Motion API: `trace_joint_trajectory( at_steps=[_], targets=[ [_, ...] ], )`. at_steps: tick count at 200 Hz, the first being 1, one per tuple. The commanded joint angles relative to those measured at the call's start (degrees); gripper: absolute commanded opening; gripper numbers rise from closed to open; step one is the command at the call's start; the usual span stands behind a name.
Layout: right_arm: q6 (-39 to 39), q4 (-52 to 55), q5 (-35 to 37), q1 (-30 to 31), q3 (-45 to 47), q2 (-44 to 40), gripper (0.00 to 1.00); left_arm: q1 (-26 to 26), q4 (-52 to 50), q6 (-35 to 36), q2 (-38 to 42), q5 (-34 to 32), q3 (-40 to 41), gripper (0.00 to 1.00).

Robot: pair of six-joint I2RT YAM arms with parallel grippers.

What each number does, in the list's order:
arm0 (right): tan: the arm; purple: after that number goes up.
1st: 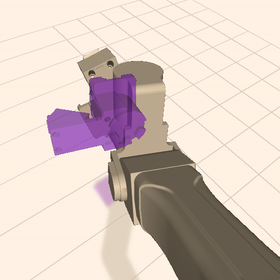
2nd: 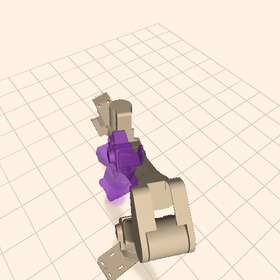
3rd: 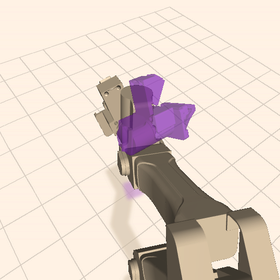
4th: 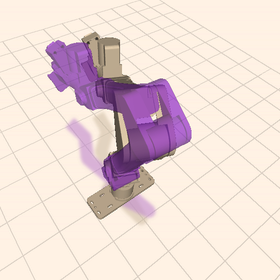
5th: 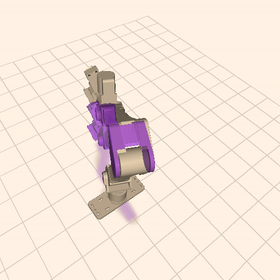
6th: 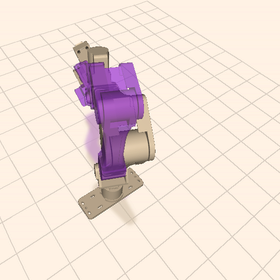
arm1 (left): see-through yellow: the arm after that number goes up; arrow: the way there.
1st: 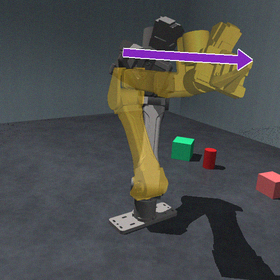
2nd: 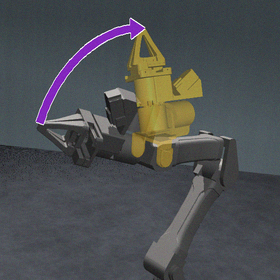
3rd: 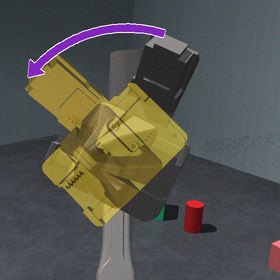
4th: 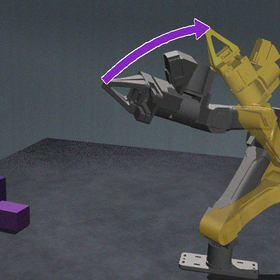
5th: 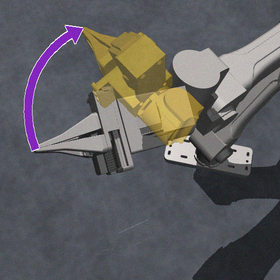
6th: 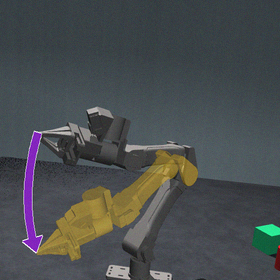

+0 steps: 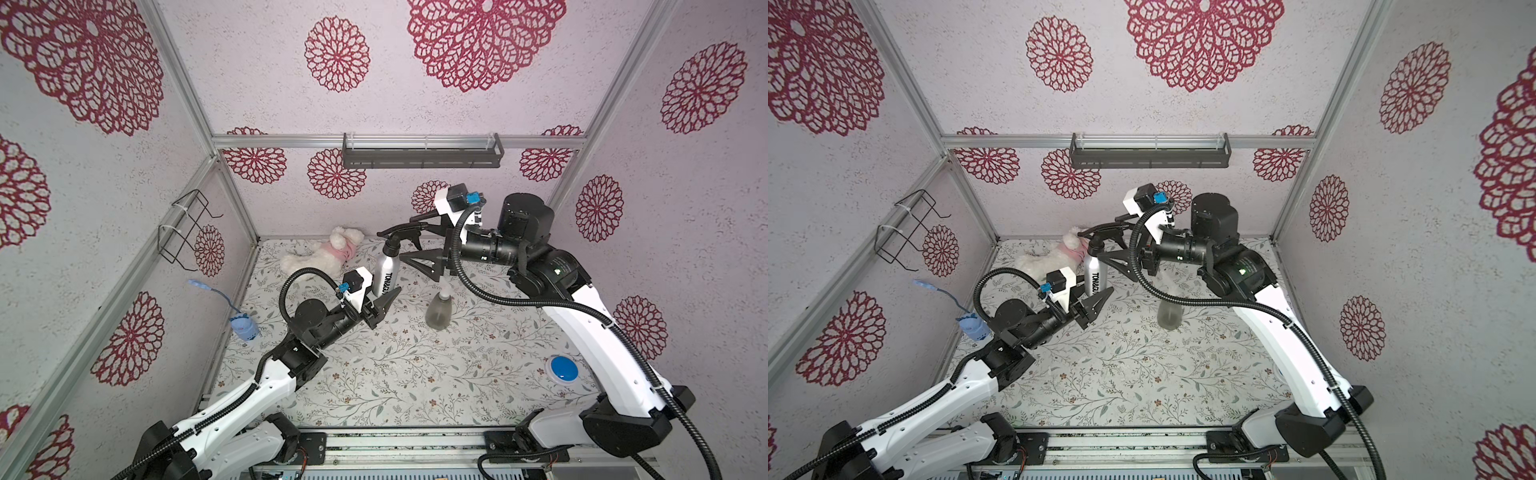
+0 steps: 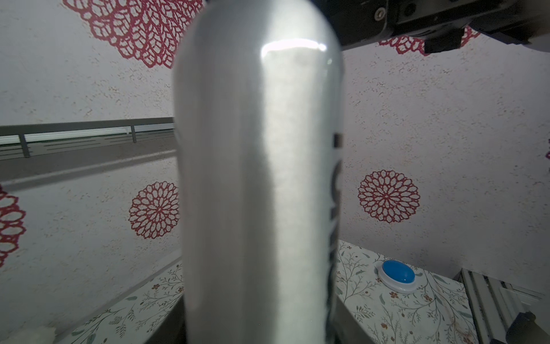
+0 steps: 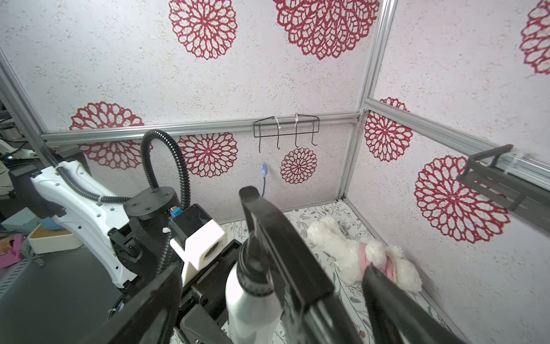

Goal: Attach spray nozzles to spray bottles
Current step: Screw the spray nozzle on the spray bottle.

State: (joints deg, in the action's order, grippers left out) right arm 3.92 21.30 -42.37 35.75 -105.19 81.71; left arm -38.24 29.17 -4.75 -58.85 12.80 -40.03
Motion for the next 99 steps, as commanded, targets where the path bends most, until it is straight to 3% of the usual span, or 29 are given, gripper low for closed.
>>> trace_joint_trajectory(
  at_steps=[1, 85, 99],
  targets=[
    [-0.1, -1.5, -4.2, -0.4, -2.2, 0.8, 0.9, 0.4, 1.0, -0.6, 0.6, 1.5, -1.5, 0.16],
    [-2.3, -1.5, -7.2, -0.4, -6.7, 5.2, 0.66, 0.4, 1.3, -0.1, -0.4, 1.1, -1.6, 0.16],
    [-2.2, -0.9, -7.1, -0.4, -6.8, 5.5, 0.66, 0.4, 1.6, -0.1, -0.5, 1.1, -1.5, 0.16]
  ],
)
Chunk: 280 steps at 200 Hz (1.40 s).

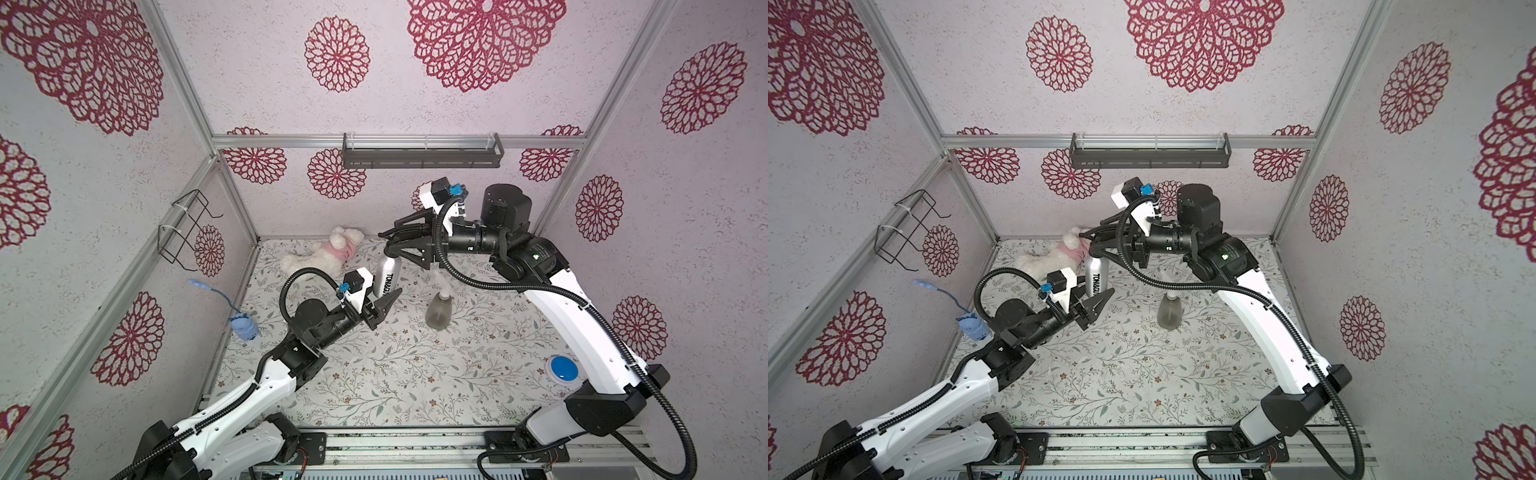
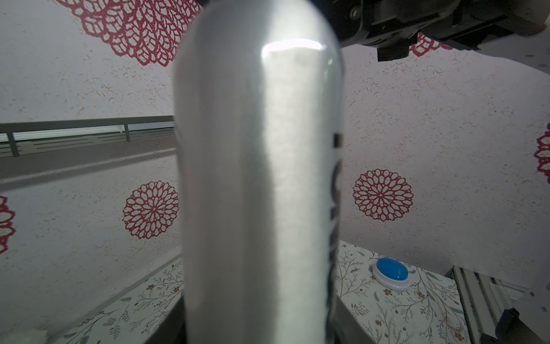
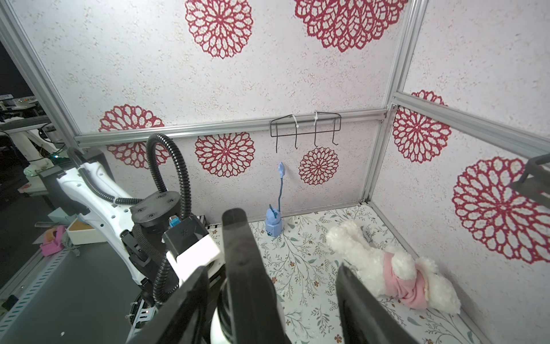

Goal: Attach spray nozzles to spray bottles
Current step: Screw the spray nozzle on the spray bottle.

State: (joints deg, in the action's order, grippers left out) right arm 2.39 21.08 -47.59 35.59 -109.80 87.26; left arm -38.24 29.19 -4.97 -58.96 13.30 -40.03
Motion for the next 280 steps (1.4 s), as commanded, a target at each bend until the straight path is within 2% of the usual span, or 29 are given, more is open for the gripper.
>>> trace_joint_trajectory(
  at_steps=[1, 52, 76, 118, 175, 222, 268, 280],
  targets=[
    [-0.7, -0.7, -1.9, -0.3, -2.2, 0.0, 0.66, 0.4, 1.6, 0.1, -0.4, 0.5, -1.5, 0.16],
    [-0.6, 0.5, -2.5, -0.3, -2.1, 0.7, 0.71, 0.4, 1.7, 0.2, -0.5, 0.5, -1.6, 0.16],
    [-0.6, 1.0, -2.7, -0.3, -1.8, 0.7, 0.68, 0.4, 1.6, 0.3, -0.5, 0.2, -1.7, 0.16],
    [-0.5, 1.8, -2.1, -0.3, -2.0, 0.5, 0.56, 0.4, 1.6, 0.2, -0.9, 0.3, -1.9, 0.16],
    [-0.4, 2.8, -1.6, -0.3, -2.0, 0.4, 0.56, 0.4, 1.6, 0.1, -0.8, 0.2, -1.9, 0.16],
    [-1.4, 2.0, -1.1, -0.1, -1.6, 0.2, 0.5, 0.4, 1.4, 0.2, -1.0, 0.0, -2.1, 0.16],
    [-3.2, -0.3, 2.5, 0.8, 0.8, -0.6, 0.43, 0.4, 0.3, 1.0, -1.4, -2.1, -3.3, 0.15],
    [-4.4, -2.5, 5.5, 1.4, 3.0, -1.6, 0.42, 0.4, 0.5, 0.9, -1.6, -3.4, -3.7, 0.15]
  ],
)
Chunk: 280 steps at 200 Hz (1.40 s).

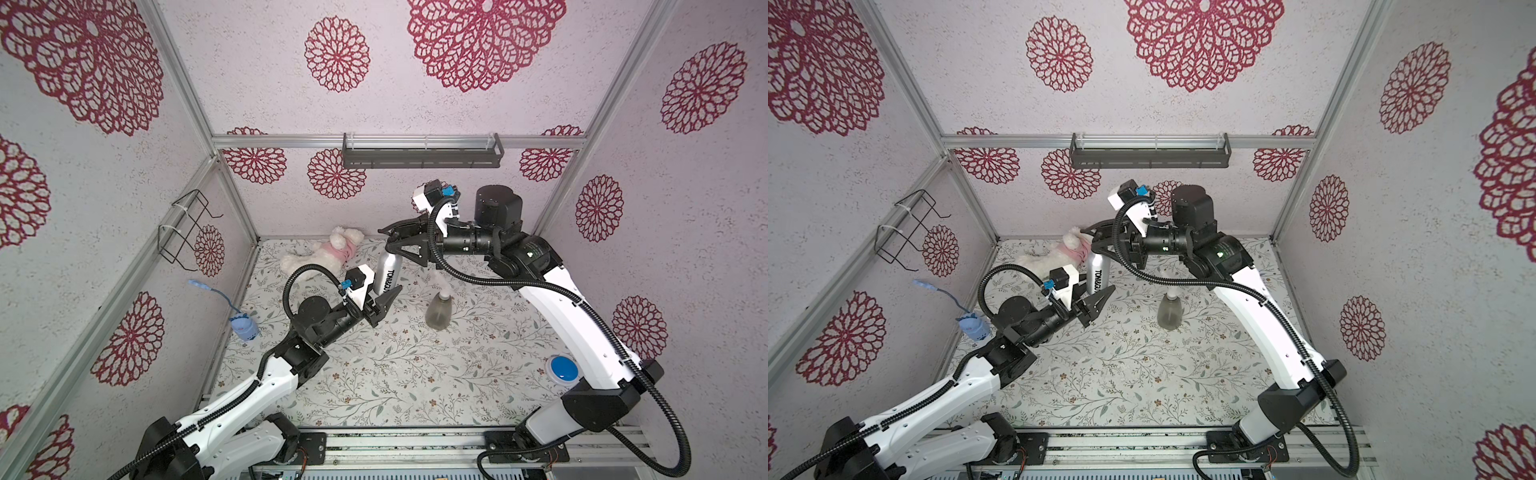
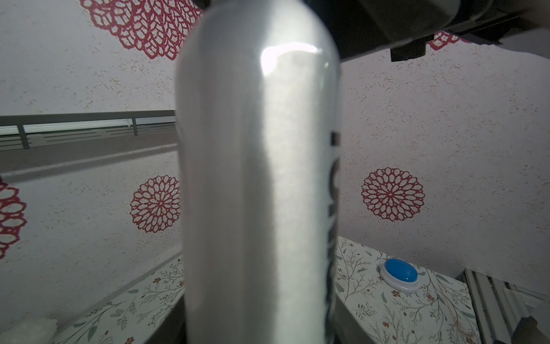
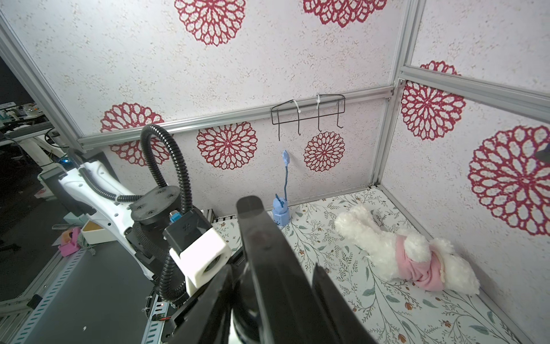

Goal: Attach spray nozzles to spray bottles
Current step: Screw the spray nozzle on the spray bottle.

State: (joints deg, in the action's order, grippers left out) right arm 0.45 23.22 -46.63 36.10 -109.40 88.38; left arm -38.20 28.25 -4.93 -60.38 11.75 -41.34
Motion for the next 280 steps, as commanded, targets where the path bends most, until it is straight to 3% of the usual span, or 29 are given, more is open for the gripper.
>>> trace_joint_trajectory(
  at_steps=[1, 44, 103, 163, 245, 280],
  targets=[
    [-2.5, -4.8, 4.9, 0.9, 2.8, -2.7, 0.42, 0.3, 1.4, 0.9, -0.2, -1.9, -2.4, 0.15],
    [-3.5, -8.9, 19.8, 5.1, 8.4, -6.0, 0.4, 0.3, 0.6, 1.4, -1.4, -4.8, -3.9, 0.16],
    [-5.3, -12.8, 25.0, 6.7, 9.4, -7.3, 0.38, 0.2, 1.2, 0.9, -2.1, -4.9, -3.8, 0.16],
    [-3.7, -2.1, 43.8, 13.0, 1.9, -3.3, 0.38, -0.4, -0.1, 1.8, -2.9, -8.4, -4.8, 0.15],
    [-4.9, 7.9, 44.3, 14.1, -3.5, 1.9, 0.41, -0.8, 1.1, 2.6, -1.6, -6.3, -3.6, 0.15],
    [-4.7, 9.2, 43.8, 14.1, -4.3, 0.9, 0.49, -0.8, 4.0, 2.2, -1.1, -6.8, -1.8, 0.15]
  ],
)
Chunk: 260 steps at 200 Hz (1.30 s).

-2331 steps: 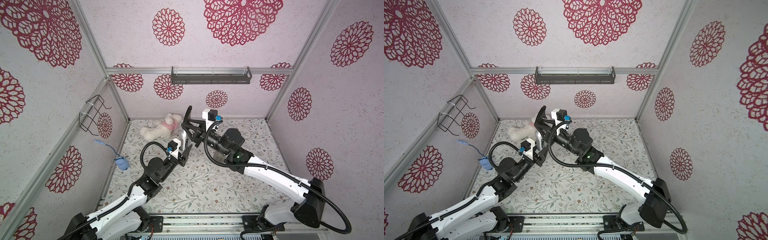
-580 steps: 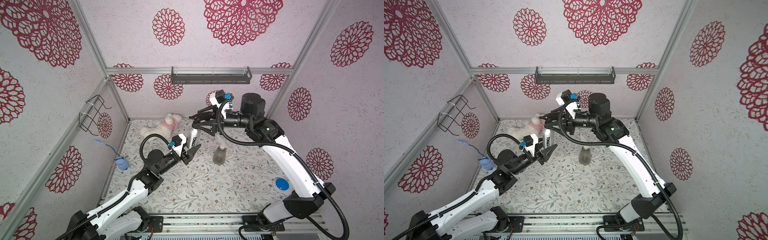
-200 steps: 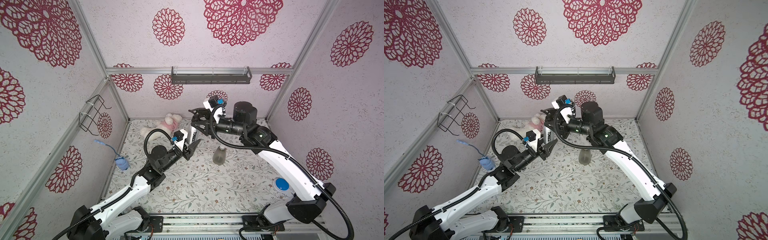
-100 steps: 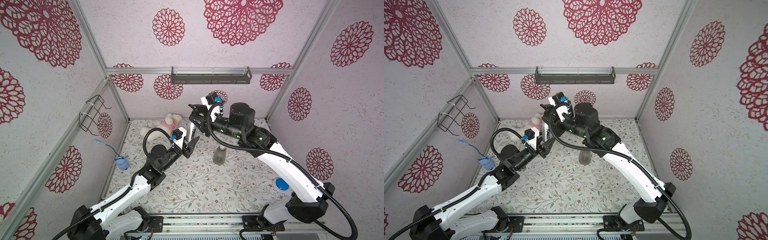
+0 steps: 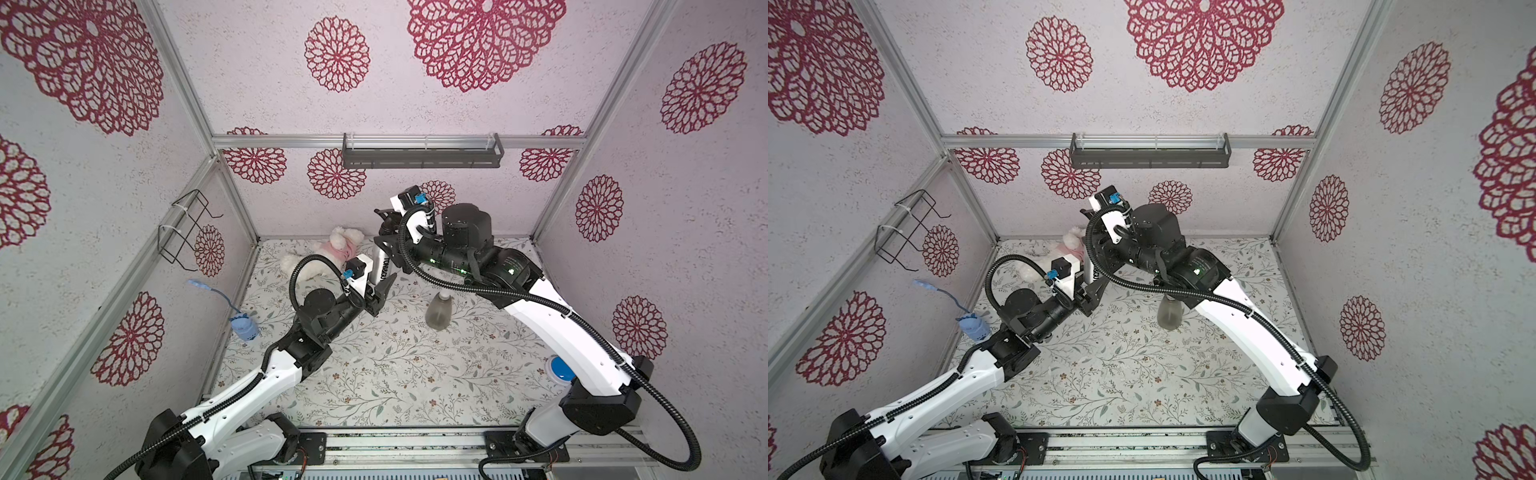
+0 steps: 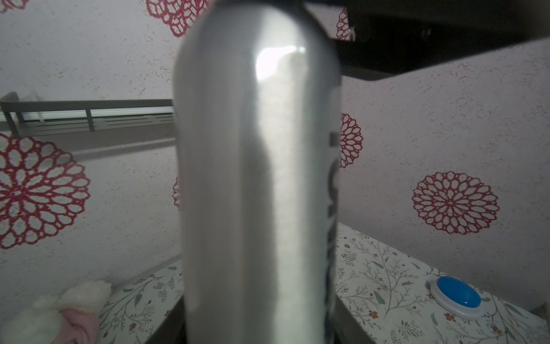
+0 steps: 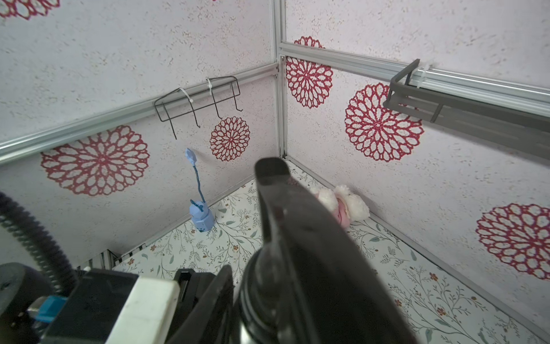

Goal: Attach spray nozzles to spray bottles
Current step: Screw the spray nozzle on the spray bottle.

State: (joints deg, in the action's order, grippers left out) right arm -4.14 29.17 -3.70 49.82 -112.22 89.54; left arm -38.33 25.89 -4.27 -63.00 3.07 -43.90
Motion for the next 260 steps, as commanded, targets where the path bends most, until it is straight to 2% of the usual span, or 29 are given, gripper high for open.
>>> trace_joint_trajectory(
  at_steps=[1, 25, 173, 191, 213, 229, 260],
  targets=[
    [-0.1, 3.3, 0.9, 0.3, -1.4, -0.3, 0.49, -0.7, 6.5, 1.5, 1.6, 1.8, 0.8, 0.15],
    [0.1, 3.6, 0.4, 0.3, -1.0, -1.9, 0.59, -0.7, 7.6, 1.3, 1.7, 1.4, 1.4, 0.15],
    [2.7, 2.3, -3.3, 0.2, 9.0, -13.9, 0.77, -0.7, 11.0, 1.4, 0.8, 1.3, 1.5, 0.14],
    [4.3, 2.1, -6.1, -0.9, 10.4, -15.4, 0.81, -0.7, 10.7, 1.4, 1.0, 1.8, 1.5, 0.14],
    [4.0, -0.9, -15.3, -5.1, 12.3, -17.2, 0.86, -0.7, 9.8, 1.3, 1.3, 3.2, 1.4, 0.14],
    [3.6, -3.5, -19.3, -8.1, 13.5, -18.0, 0.88, -0.7, 9.5, 0.7, 1.5, 4.4, 1.3, 0.14],
    [3.9, -5.7, -28.0, -10.8, 11.3, -16.2, 0.89, -0.6, 9.1, 0.0, 1.6, 5.6, 1.5, 0.14]
  ],
)
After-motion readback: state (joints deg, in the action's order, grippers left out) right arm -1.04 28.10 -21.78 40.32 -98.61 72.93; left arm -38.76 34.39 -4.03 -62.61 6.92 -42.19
